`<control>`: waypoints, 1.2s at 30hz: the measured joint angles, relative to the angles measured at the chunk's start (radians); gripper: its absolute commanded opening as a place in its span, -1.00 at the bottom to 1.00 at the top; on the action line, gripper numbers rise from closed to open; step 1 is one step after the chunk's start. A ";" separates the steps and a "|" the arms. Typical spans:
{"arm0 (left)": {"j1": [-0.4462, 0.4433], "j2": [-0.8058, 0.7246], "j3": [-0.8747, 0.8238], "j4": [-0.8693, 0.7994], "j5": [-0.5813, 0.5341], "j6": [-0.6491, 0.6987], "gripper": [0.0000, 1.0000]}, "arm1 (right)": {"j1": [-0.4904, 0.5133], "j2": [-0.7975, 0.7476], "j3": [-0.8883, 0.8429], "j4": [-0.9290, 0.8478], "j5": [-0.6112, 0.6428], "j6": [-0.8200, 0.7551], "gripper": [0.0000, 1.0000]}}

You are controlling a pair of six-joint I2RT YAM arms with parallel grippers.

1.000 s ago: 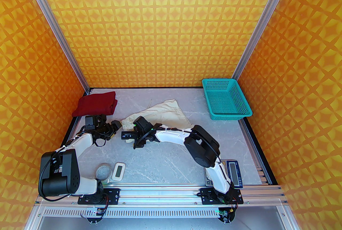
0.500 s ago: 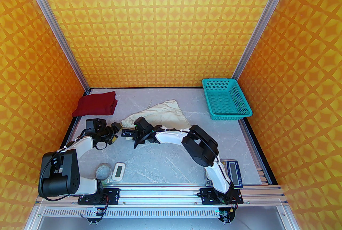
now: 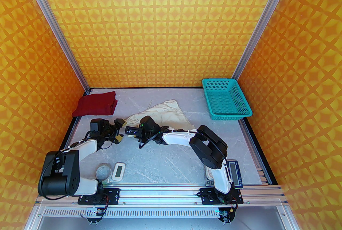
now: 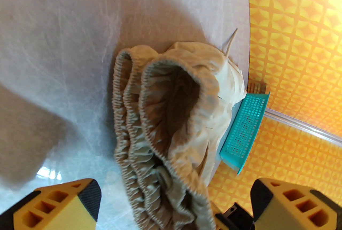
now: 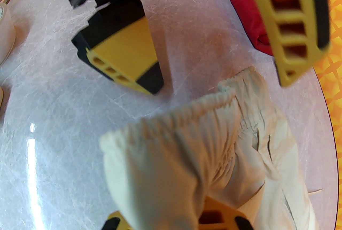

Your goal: Fold and stack the mixed laundry pile

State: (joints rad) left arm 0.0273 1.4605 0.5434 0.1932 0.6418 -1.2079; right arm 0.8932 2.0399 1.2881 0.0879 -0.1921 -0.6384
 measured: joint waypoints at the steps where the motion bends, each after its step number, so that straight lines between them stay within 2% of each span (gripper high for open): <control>1: -0.009 0.011 0.000 0.010 -0.008 -0.016 0.90 | 0.000 0.000 -0.005 0.007 0.000 0.002 -1.00; 5: -0.050 0.066 0.005 0.052 -0.046 -0.077 0.71 | 0.000 -0.002 -0.017 0.035 0.000 0.006 -1.00; 8: -0.086 0.110 0.028 0.074 -0.073 -0.111 0.42 | -0.004 -0.013 -0.026 0.044 -0.001 0.010 -1.00; 10: -0.110 0.128 0.047 0.082 -0.094 -0.125 0.08 | -0.006 -0.022 -0.026 0.048 -0.003 0.012 -0.90; 12: -0.125 0.143 0.076 0.081 -0.108 -0.119 -0.66 | -0.007 -0.031 -0.026 0.051 -0.003 0.021 -0.44; 14: -0.129 0.149 0.111 0.064 -0.118 -0.093 -1.00 | -0.013 -0.039 -0.029 0.051 -0.003 0.042 -0.17; 18: -0.129 0.149 0.188 -0.016 -0.140 0.032 -1.00 | -0.036 -0.092 -0.056 0.033 -0.029 0.155 0.16; 20: -0.129 0.149 0.215 -0.061 -0.146 0.101 -1.00 | -0.060 -0.155 -0.104 0.022 -0.055 0.252 0.19; 24: -0.124 0.140 0.243 -0.160 -0.145 0.257 -1.00 | -0.140 -0.318 -0.232 0.002 -0.081 0.493 0.09; 27: -0.114 0.139 0.266 -0.224 -0.130 0.361 -1.00 | -0.212 -0.385 -0.259 -0.063 -0.069 0.677 0.02; 30: -0.098 0.139 0.285 -0.260 -0.110 0.436 -1.00 | -0.292 -0.374 -0.196 -0.203 -0.065 0.837 -0.21; 33: -0.077 0.139 0.304 -0.283 -0.079 0.500 -1.00 | -0.357 -0.306 -0.109 -0.298 -0.077 0.946 -0.30; 36: -0.064 0.140 0.323 -0.291 -0.049 0.544 -1.00 | -0.372 -0.250 -0.089 -0.358 -0.095 0.997 -0.37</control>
State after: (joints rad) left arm -0.0372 1.6001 0.8669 -0.0978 0.5926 -0.6643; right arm 0.5217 1.7901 1.1995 -0.2699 -0.2867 0.3584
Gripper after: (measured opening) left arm 0.086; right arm 0.332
